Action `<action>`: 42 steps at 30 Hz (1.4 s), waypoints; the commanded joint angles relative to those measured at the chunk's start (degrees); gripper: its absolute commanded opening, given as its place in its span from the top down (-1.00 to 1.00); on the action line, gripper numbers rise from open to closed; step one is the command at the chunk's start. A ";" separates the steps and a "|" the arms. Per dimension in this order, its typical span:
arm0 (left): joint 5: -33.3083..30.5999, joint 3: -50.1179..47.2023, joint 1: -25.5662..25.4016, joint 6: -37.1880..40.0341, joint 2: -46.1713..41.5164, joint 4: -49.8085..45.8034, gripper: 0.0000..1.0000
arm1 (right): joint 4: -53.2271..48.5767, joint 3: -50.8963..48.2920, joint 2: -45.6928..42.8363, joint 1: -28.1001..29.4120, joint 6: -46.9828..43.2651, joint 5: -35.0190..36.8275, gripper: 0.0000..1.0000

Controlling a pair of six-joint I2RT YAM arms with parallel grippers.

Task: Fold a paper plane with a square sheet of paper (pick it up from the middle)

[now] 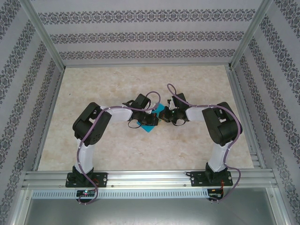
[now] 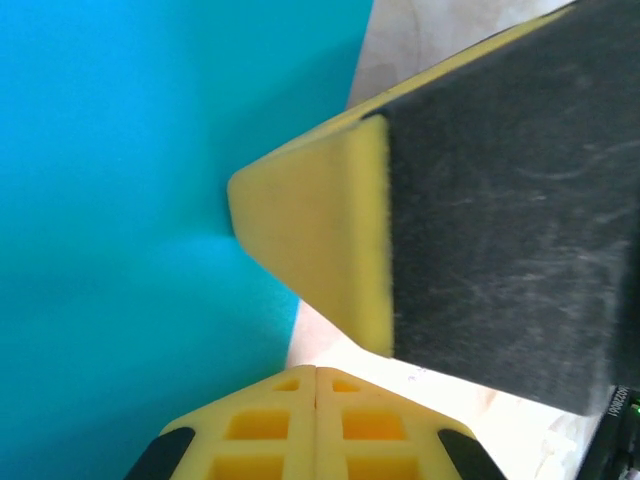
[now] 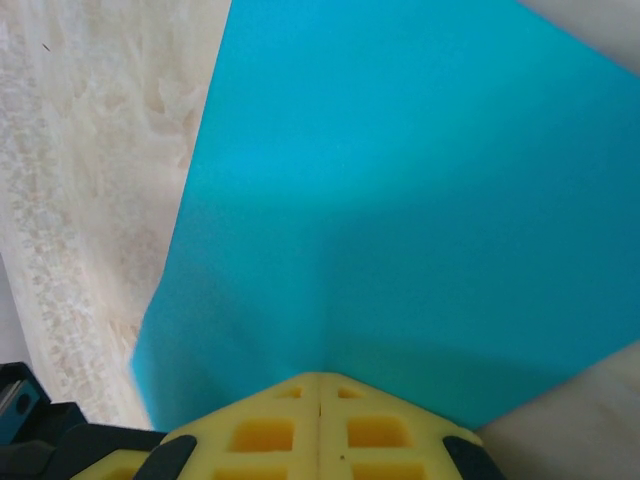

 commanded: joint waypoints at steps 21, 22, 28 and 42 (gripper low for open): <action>0.46 -18.55 1.70 2.62 -8.64 3.87 1.00 | -11.34 3.09 5.98 -0.79 -4.11 4.48 1.00; 0.47 -19.35 1.70 2.67 -9.12 3.78 1.00 | -11.60 3.19 6.11 -0.88 -4.20 4.51 1.00; -0.18 -24.26 1.70 3.08 -12.19 2.77 1.00 | -12.22 3.73 6.21 -1.06 -4.78 4.48 1.00; -9.19 -21.86 5.93 -5.67 -27.97 1.82 0.87 | -18.06 12.99 -1.96 3.15 -9.74 5.78 0.97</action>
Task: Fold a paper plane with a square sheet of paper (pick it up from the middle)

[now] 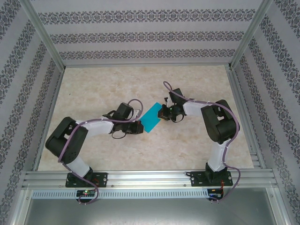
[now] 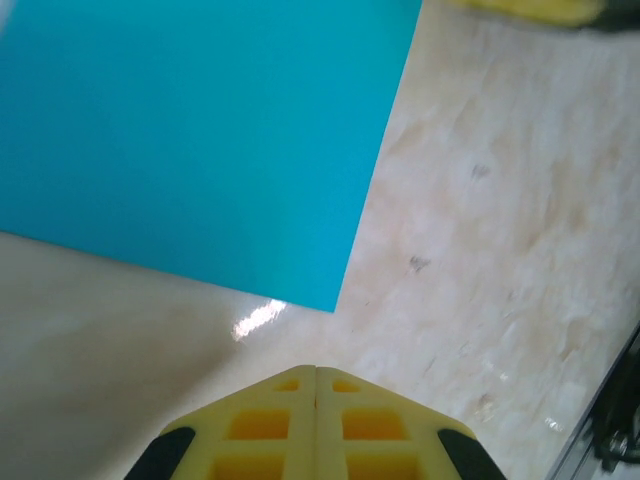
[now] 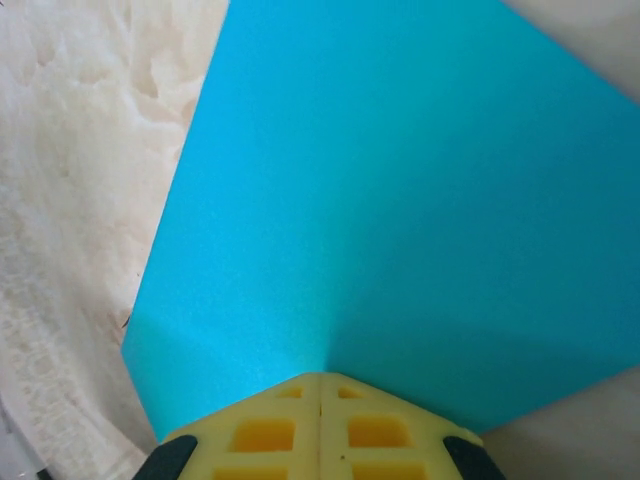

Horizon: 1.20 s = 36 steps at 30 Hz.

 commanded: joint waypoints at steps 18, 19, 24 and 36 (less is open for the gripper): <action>-25.09 5.70 17.00 0.52 -16.11 -14.24 -0.88 | -21.01 24.13 8.06 19.47 4.60 25.12 0.72; -25.10 5.65 17.26 0.48 -16.07 -14.18 -0.96 | -21.45 24.64 8.81 19.87 4.89 25.00 0.72; -23.37 4.96 19.29 -0.29 -15.19 -13.05 -1.00 | -22.50 27.43 12.51 21.22 4.68 23.18 0.72; -17.66 5.88 21.09 -2.50 -12.70 -12.13 -1.00 | -30.83 15.73 7.00 22.13 -14.54 15.30 0.70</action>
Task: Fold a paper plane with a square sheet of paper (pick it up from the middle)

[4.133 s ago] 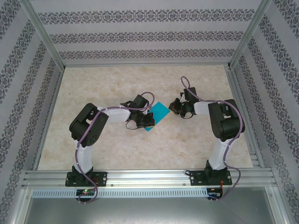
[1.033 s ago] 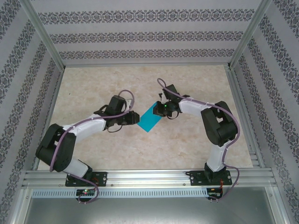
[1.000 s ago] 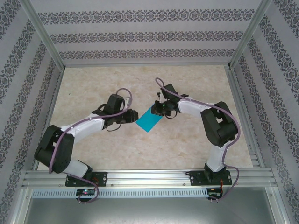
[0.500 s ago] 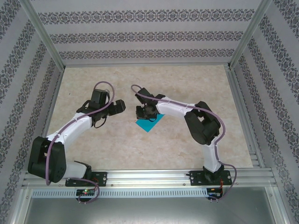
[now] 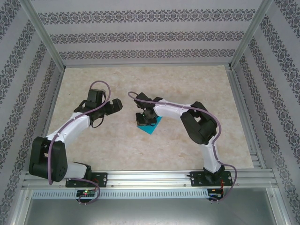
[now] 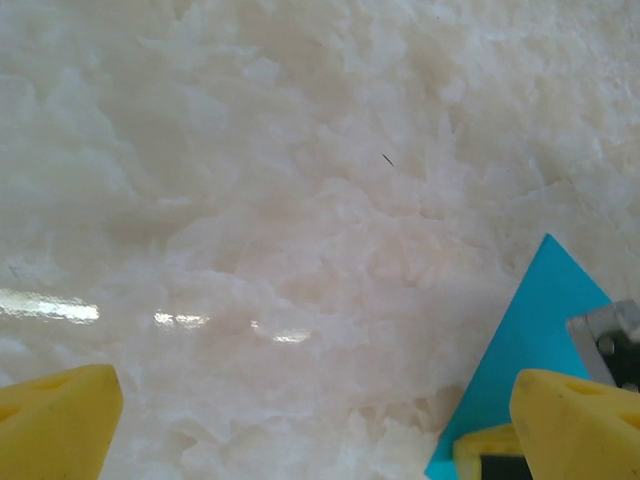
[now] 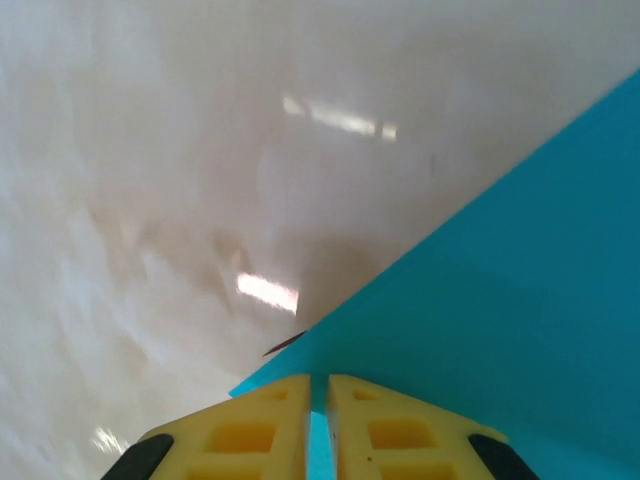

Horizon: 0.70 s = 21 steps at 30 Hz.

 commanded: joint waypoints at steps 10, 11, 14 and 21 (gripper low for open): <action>10.91 3.56 0.83 -2.68 5.88 1.22 -0.99 | 2.37 -12.77 -19.63 -3.92 1.92 5.17 0.29; 12.35 3.78 0.78 -2.78 6.25 0.95 -0.99 | 3.12 -13.65 -20.48 -4.18 4.56 6.61 0.26; 15.52 3.36 0.61 -3.41 6.82 1.33 -0.99 | 2.68 -14.67 -20.29 -4.25 8.81 10.43 0.24; 21.06 0.82 -2.79 -6.62 7.21 2.03 -0.80 | 7.18 -15.62 -17.55 -5.03 14.66 8.82 0.34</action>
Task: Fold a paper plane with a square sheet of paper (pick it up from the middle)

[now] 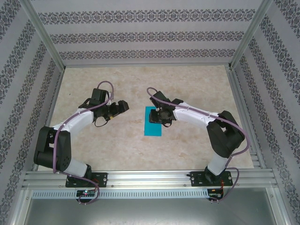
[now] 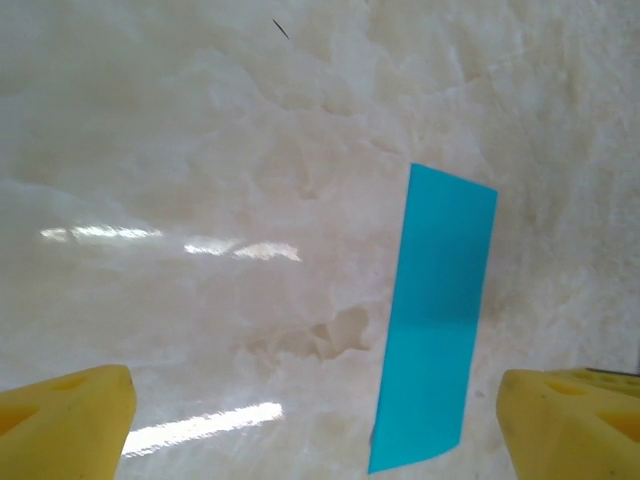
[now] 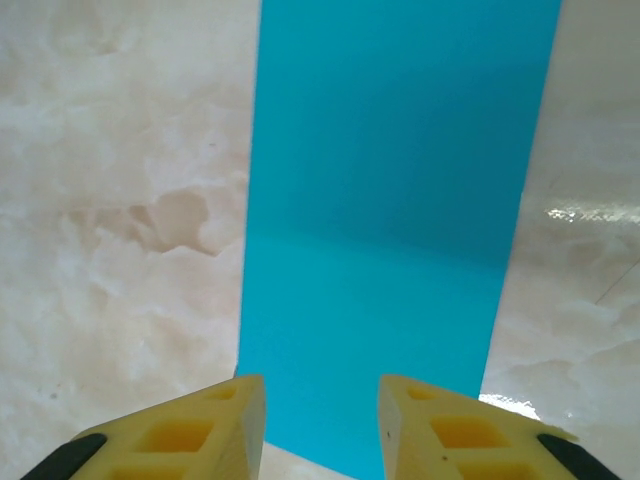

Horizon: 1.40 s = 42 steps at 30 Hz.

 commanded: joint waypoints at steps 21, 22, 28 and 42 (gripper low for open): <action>6.13 1.02 -19.82 -9.40 11.01 2.88 -0.33 | 11.79 -6.97 8.94 -5.16 7.00 -5.71 0.44; 6.49 1.34 -20.13 -9.33 11.63 2.80 -0.32 | 12.21 -7.71 8.61 -5.42 7.29 -5.83 0.45; 7.27 3.26 -21.69 -9.50 13.83 3.20 -0.26 | 17.98 -12.18 7.58 -7.99 10.15 -10.68 0.43; 6.26 4.17 -21.97 -9.64 14.81 3.28 -0.27 | 23.66 -14.95 4.10 -10.48 10.67 -15.74 0.34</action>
